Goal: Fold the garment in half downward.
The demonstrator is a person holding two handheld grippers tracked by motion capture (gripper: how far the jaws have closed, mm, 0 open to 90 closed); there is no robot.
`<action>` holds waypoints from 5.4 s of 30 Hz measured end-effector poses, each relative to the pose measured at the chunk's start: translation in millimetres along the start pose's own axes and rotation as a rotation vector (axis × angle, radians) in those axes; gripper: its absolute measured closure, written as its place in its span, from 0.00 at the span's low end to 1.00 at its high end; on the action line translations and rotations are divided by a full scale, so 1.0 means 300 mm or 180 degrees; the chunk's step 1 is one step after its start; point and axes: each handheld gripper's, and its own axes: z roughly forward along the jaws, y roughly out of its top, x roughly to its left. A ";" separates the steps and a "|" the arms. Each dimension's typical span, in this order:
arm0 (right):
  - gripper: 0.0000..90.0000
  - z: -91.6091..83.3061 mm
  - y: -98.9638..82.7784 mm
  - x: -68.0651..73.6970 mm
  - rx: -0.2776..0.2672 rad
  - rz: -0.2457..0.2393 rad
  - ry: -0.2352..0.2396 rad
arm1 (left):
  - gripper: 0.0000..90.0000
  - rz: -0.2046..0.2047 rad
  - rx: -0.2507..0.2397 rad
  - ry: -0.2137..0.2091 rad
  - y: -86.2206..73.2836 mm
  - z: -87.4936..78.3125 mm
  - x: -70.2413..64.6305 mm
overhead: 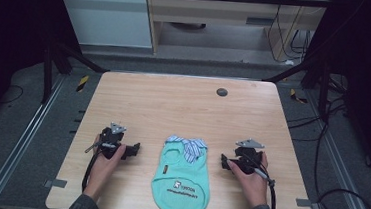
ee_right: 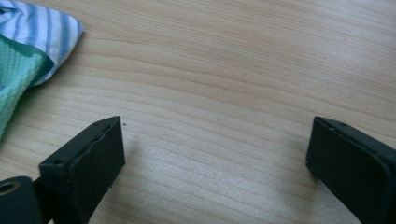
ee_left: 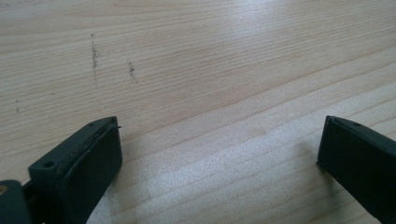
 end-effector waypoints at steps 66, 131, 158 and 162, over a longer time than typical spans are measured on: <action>0.69 0.146 0.253 0.197 0.0514 -0.0715 0.0940 | 0.50 0.0805 0.0370 -0.0878 0.277 0.163 -0.301; 0.93 -0.056 0.415 0.242 0.0326 -0.1737 0.1083 | 0.96 0.1347 0.0102 -0.1155 0.380 -0.048 -0.323; 0.93 -0.144 0.508 0.243 0.0189 -0.1976 0.0994 | 0.96 0.1415 -0.0079 -0.1048 0.477 -0.117 -0.322; 0.93 -0.157 0.520 0.244 0.0173 -0.2003 0.0964 | 0.96 0.1425 -0.0099 -0.1026 0.497 -0.127 -0.321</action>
